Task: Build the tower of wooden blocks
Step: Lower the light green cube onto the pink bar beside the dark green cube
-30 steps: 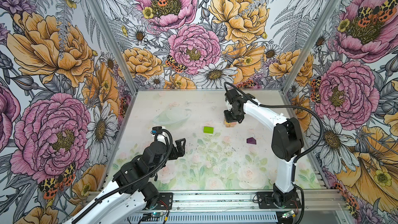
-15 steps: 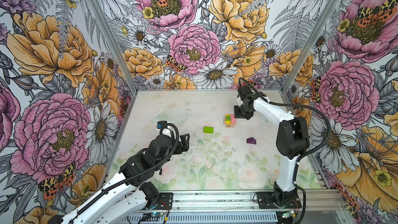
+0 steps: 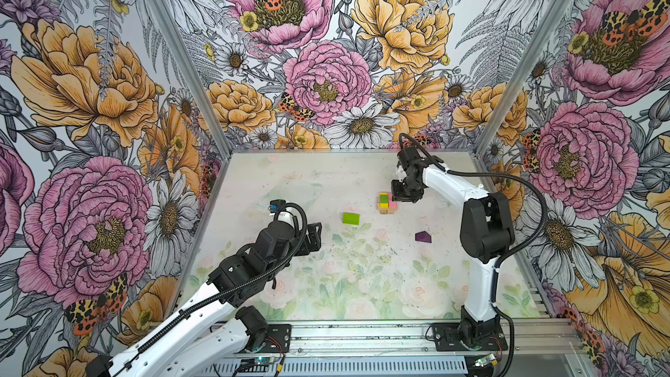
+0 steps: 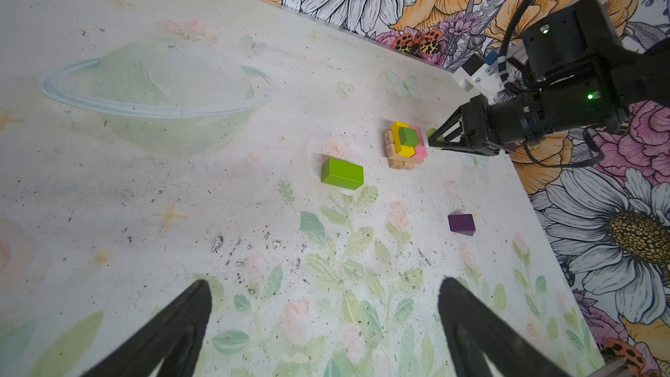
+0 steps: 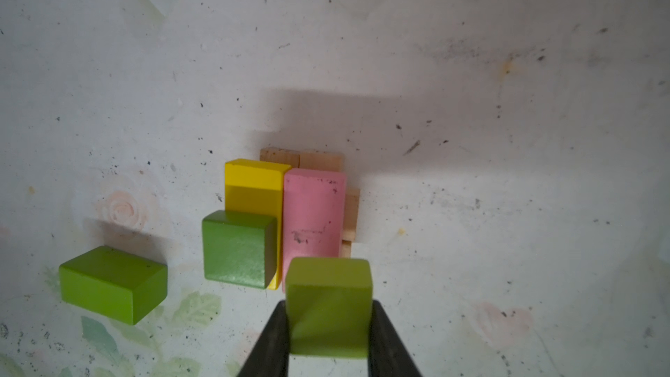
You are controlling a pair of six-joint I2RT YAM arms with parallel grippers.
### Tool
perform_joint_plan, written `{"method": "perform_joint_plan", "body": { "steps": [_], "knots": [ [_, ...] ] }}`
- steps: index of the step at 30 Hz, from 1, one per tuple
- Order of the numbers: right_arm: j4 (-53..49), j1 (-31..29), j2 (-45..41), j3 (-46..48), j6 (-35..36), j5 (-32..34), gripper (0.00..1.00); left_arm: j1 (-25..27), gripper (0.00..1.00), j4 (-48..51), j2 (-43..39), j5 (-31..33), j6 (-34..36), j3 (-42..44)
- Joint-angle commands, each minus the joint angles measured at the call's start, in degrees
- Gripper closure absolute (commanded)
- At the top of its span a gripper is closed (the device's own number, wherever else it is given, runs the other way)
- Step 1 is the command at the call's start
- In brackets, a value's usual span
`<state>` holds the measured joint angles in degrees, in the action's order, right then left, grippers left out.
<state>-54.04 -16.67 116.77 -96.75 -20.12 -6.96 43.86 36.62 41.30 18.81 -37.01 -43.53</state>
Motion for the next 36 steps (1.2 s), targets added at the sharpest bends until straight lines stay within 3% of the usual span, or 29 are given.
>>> {"method": "perform_joint_plan", "body": {
  "steps": [1,36],
  "knots": [
    [1.0,0.4,1.7,-2.5,-0.4,-0.6,0.67,-0.6,0.01,-1.5,-0.1,-1.3,1.2,-1.8],
    [1.0,0.5,4.8,-4.0,-0.1,-2.1,0.64,-2.0,0.01,-2.2,0.5,-2.7,1.5,-1.5]
  ]
}}
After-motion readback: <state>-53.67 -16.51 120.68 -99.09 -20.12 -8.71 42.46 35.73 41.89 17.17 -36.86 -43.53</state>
